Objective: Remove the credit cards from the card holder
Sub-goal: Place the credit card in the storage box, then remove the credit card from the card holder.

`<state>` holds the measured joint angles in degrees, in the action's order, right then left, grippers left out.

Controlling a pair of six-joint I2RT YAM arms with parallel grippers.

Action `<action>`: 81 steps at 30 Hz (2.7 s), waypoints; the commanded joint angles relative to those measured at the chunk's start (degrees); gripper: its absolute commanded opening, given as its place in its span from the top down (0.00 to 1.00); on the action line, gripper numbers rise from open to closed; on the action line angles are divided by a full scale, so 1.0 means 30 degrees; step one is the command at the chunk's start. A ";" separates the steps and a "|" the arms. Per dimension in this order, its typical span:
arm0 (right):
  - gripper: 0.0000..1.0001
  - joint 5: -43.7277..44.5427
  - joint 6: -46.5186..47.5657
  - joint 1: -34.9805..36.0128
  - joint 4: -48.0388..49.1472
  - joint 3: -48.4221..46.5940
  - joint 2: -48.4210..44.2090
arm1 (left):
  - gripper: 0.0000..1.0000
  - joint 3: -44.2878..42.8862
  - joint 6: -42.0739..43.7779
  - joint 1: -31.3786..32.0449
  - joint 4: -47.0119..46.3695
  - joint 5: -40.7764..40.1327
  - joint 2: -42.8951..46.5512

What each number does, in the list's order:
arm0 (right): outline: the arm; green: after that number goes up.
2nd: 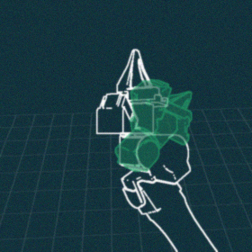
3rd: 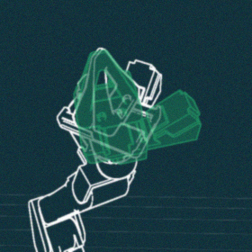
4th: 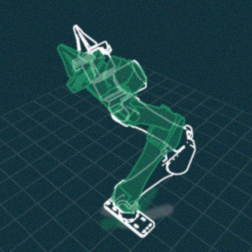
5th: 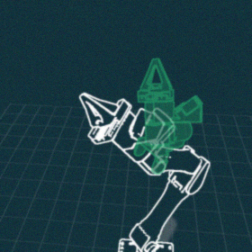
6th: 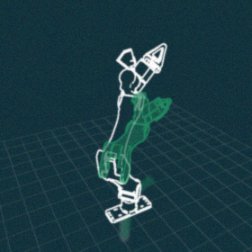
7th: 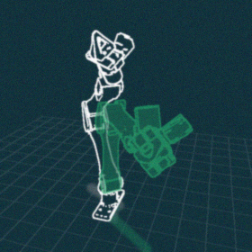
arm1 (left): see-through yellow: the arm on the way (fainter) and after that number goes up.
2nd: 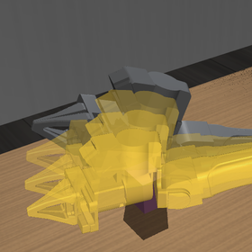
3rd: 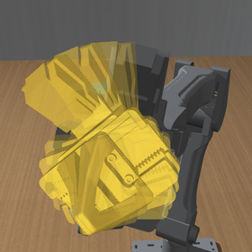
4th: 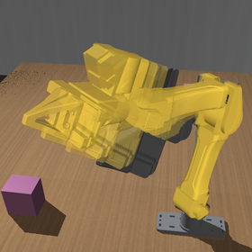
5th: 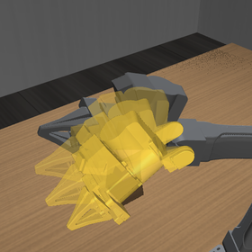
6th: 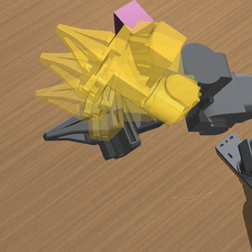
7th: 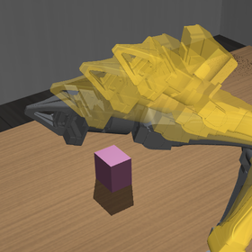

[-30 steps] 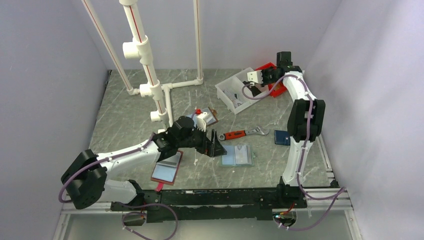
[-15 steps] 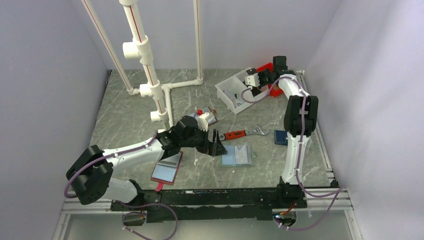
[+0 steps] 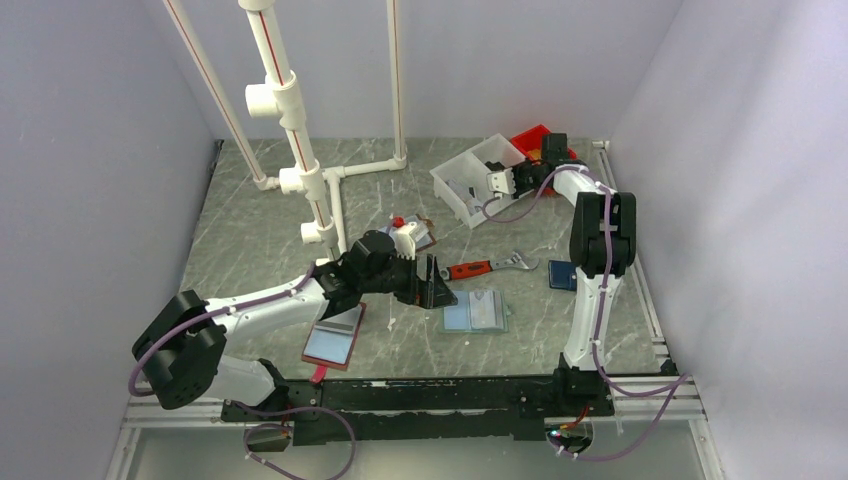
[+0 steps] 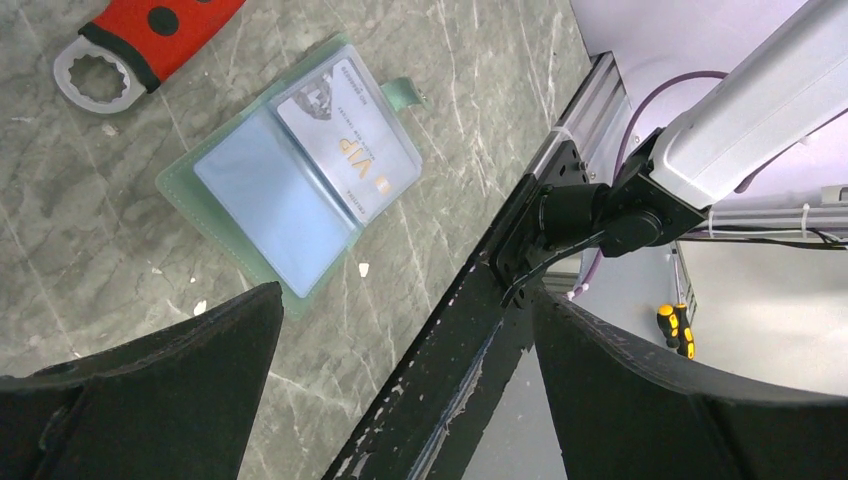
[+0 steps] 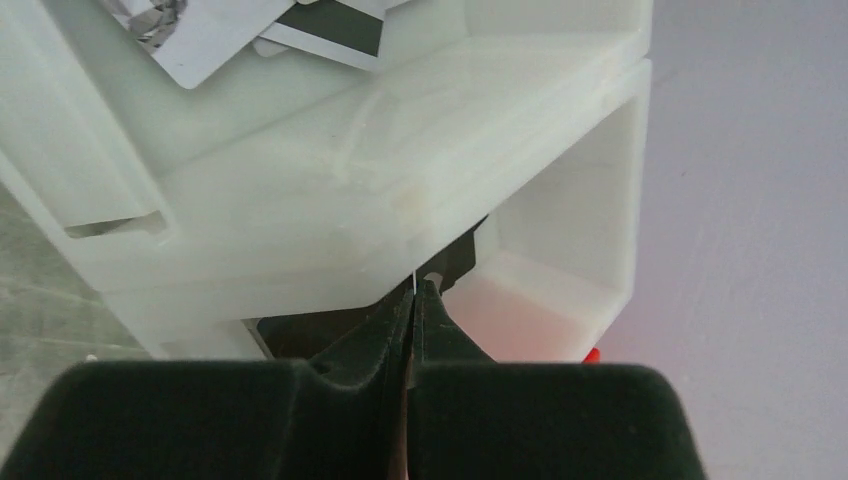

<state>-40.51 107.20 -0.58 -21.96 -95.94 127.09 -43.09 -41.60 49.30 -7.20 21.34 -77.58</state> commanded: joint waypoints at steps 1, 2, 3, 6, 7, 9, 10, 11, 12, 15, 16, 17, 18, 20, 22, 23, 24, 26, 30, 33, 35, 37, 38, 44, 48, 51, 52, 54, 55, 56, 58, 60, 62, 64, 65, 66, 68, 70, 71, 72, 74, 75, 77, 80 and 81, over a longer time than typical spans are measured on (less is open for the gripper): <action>1.00 -0.0778 -0.0045 -0.0016 0.0310 0.0203 -0.0808 | 0.00 0.0179 -0.0366 -0.0023 -0.1218 0.0323 0.0072; 1.00 -0.0718 -0.0048 -0.0038 0.0286 0.0114 -0.0715 | 0.00 0.0169 -0.0370 -0.0011 -0.1245 0.0327 0.0023; 1.00 -0.0681 -0.0151 -0.0041 0.0327 0.0059 -0.0642 | 0.01 0.0156 -0.0396 -0.0021 -0.1281 0.0375 -0.0052; 0.97 -0.0704 -0.0401 -0.0027 0.0427 -0.0187 -0.0390 | 0.01 0.0127 -0.0554 0.0017 -0.1471 0.0518 -0.0302; 0.88 -0.0679 -0.0419 -0.0039 0.0294 -0.0316 -0.0334 | 0.01 0.0126 -0.0595 0.0030 -0.1489 0.0519 -0.0368; 0.68 -0.0514 -0.0064 -0.0056 -0.0514 -0.0586 -0.0264 | 0.01 0.0100 -0.0632 0.0029 -0.1462 0.0510 -0.0392; 0.57 -0.0398 0.0066 -0.0083 -0.0820 -0.0662 -0.0292 | 0.00 0.0096 -0.0633 0.0035 -0.1422 0.0507 -0.0368; 0.47 -0.0425 0.0160 -0.0160 -0.1067 -0.0727 -0.0387 | 0.01 0.0074 -0.0619 0.0051 -0.1435 0.0478 -0.0347; 0.41 -0.0505 0.0157 -0.0272 -0.1307 -0.0819 -0.0531 | 0.01 0.0053 -0.0584 0.0056 -0.1448 0.0448 -0.0348; 0.32 -0.0865 -0.0488 -0.0622 -0.1529 -0.0810 -0.1332 | 0.01 -0.0118 -0.0520 0.0057 -0.1360 0.0515 -0.0480; 0.32 -0.0930 -0.0811 -0.0744 -0.1511 -0.0668 -0.1737 | 0.00 -0.0161 -0.0557 0.0050 -0.1402 0.0552 -0.0577; 0.31 -0.0902 -0.1074 -0.0792 -0.1476 -0.0467 -0.2139 | 0.01 -0.0207 -0.0610 0.0060 -0.1491 0.0622 -0.0633; 0.30 -0.0785 -0.1334 -0.0802 -0.1537 -0.0256 -0.2610 | 0.01 -0.0224 -0.0697 0.0043 -0.1616 0.0668 -0.0687; 0.30 -0.0485 -0.1619 -0.0803 -0.2016 0.0278 -0.3536 | 0.01 -0.0226 -0.0915 0.0045 -0.1866 0.0678 -0.0782; 0.29 -0.0345 -0.2280 -0.0803 -0.2228 0.1154 -0.4678 | 0.01 -0.0197 -0.1149 0.0037 -0.1949 0.0559 -0.0799; 0.29 -0.0305 -0.2723 -0.0803 -0.2305 0.1650 -0.5337 | 0.01 -0.0237 -0.1160 0.0058 -0.1860 0.0528 -0.0800; 0.29 -0.0274 -0.3232 -0.0803 -0.2373 0.2166 -0.6006 | 0.01 -0.0319 -0.1146 0.0054 -0.1670 0.0458 -0.0785; 0.28 0.0003 -0.4455 -0.0753 -0.2878 0.3218 -0.7435 | 0.01 -0.0463 -0.1114 0.0069 -0.1216 0.0240 -0.0651; 0.28 -0.1025 -0.7239 -0.0657 -0.6625 0.3857 -1.0145 | 0.01 -0.1103 -0.0244 0.0799 0.0674 -0.0755 -0.0463; 0.28 -0.3853 -0.8517 -0.0574 -1.1096 0.4719 -1.2370 | 0.01 -0.1756 0.0707 0.1601 0.1991 -0.2108 -0.0499; 0.28 -0.5395 -0.8829 -0.0458 -1.3429 0.5723 -1.3654 | 0.00 -0.2180 0.1359 0.2060 0.3138 -0.3173 -0.0507; 0.28 -0.6483 -0.9823 -0.0334 -1.4536 0.6907 -1.4794 | 0.00 -0.2534 0.1937 0.2413 0.4050 -0.4209 -0.0564; 0.28 -0.6961 -1.0505 -0.0320 -1.4855 0.7481 -1.5252 | 0.00 -0.2741 0.2207 0.2574 0.4485 -0.4744 -0.0591; 0.28 -0.8292 -1.3217 -0.0356 -1.5061 0.9333 -1.5800 | 0.01 -0.2936 0.3424 0.3187 0.4819 -0.7039 -0.0295; 0.30 -0.8947 -1.3255 -0.0734 -1.4959 1.0189 -1.5348 | 0.01 -0.3594 0.3747 0.3197 0.5440 -0.8499 0.0239; 0.33 -0.8997 -1.2658 -0.1421 -1.5213 1.0568 -1.4679 | 0.01 -0.3636 0.3872 0.3167 0.5192 -0.9047 0.0479; 0.34 -0.9172 -1.2146 -0.1770 -1.5508 1.0642 -1.4457 | 0.00 -0.3528 0.3723 0.3167 0.4965 -0.9242 0.0448; 0.36 -0.9264 -1.1374 -0.2552 -1.5714 1.0898 -1.4136 | 0.00 -0.3490 0.2364 0.3090 0.5124 -1.0028 0.0191; 0.37 -0.9132 -1.1286 -0.2853 -1.5662 1.1002 -1.3998 | 0.01 -0.3568 0.2414 0.2879 0.5165 -0.9277 0.0020; 0.39 -0.8962 -1.1111 -0.3156 -1.5674 1.1106 -1.3856 | 0.01 -0.3669 0.2538 0.2776 0.5160 -0.8568 -0.0159; 0.40 -0.8684 -1.0864 -0.3358 -1.5528 1.1337 -1.3645 | 0.01 -0.3747 0.2910 0.2761 0.5366 -0.7866 -0.0445; 0.41 -0.8515 -1.0686 -0.3431 -1.5587 1.1422 -1.3503 | 0.03 -0.3566 0.3492 0.2771 0.4912 -0.7313 -0.0527; 0.41 -0.8565 -1.0793 -0.3467 -1.5594 1.1360 -1.3474 | 0.04 -0.3344 0.3874 0.2791 0.4486 -0.6859 -0.0466; 0.41 -0.8718 -1.1137 -0.3443 -1.5514 1.1252 -1.3195 | 0.04 -0.3079 0.3895 0.2796 0.3961 -0.6739 -0.0497; 0.42 -0.8690 -1.1469 -0.3426 -1.5395 1.1171 -1.3041 | 0.04 -0.2897 0.3778 0.2787 0.3555 -0.6606 -0.0597; 0.43 -0.8632 -1.1965 -0.3412 -1.5076 1.1127 -1.2971 | 0.05 -0.2728 0.3598 0.2790 0.3091 -0.6406 -0.0698; 0.44 -0.8293 -1.3664 -0.3201 -1.3938 1.1143 -1.3149 | 0.06 -0.2127 0.2999 0.2810 0.1719 -0.5965 -0.1080; 0.44 -0.7381 -1.5940 -0.2604 -1.2371 1.1248 -1.3614 | 0.07 -0.1721 0.2268 0.2815 0.0569 -0.5711 -0.1647; 0.44 -0.6663 -1.7248 -0.2163 -1.1443 1.1364 -1.3870 | 0.08 -0.1589 0.2043 0.2863 0.0011 -0.5558 -0.1975; 0.44 -0.5786 -1.8678 -0.1570 -1.0664 1.1477 -1.4155 | 0.09 -0.1502 0.1660 0.2872 -0.0473 -0.5433 -0.2342; 0.43 -0.4464 -2.0258 -0.0511 -0.9488 1.1739 -1.4699 | 0.09 -0.1533 0.1071 0.2896 -0.1310 -0.4878 -0.3054; 0.43 -0.4138 -2.0823 -0.0060 -0.9156 1.1861 -1.4936 | 0.09 -0.1543 0.0762 0.2950 -0.1733 -0.4645 -0.3389; 0.43 -0.4284 -2.1444 0.0074 -0.8995 1.1933 -1.5310 | 0.10 -0.1710 0.0135 0.3025 -0.2002 -0.4077 -0.3932; 0.45 -0.4128 -2.2360 0.0566 -0.8611 1.2137 -1.5569 | 0.08 -0.2968 -0.0883 0.3298 -0.0589 -0.3630 -0.4585; 0.47 -0.3828 -2.2822 0.0573 -0.8230 1.2372 -1.5679 | 0.08 -0.3477 -0.0947 0.3659 0.0031 -0.4072 -0.4676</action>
<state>-54.46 46.35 0.49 -52.21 -60.23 82.43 -48.10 -39.99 58.15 -7.38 7.20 -90.59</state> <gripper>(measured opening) 0.556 0.920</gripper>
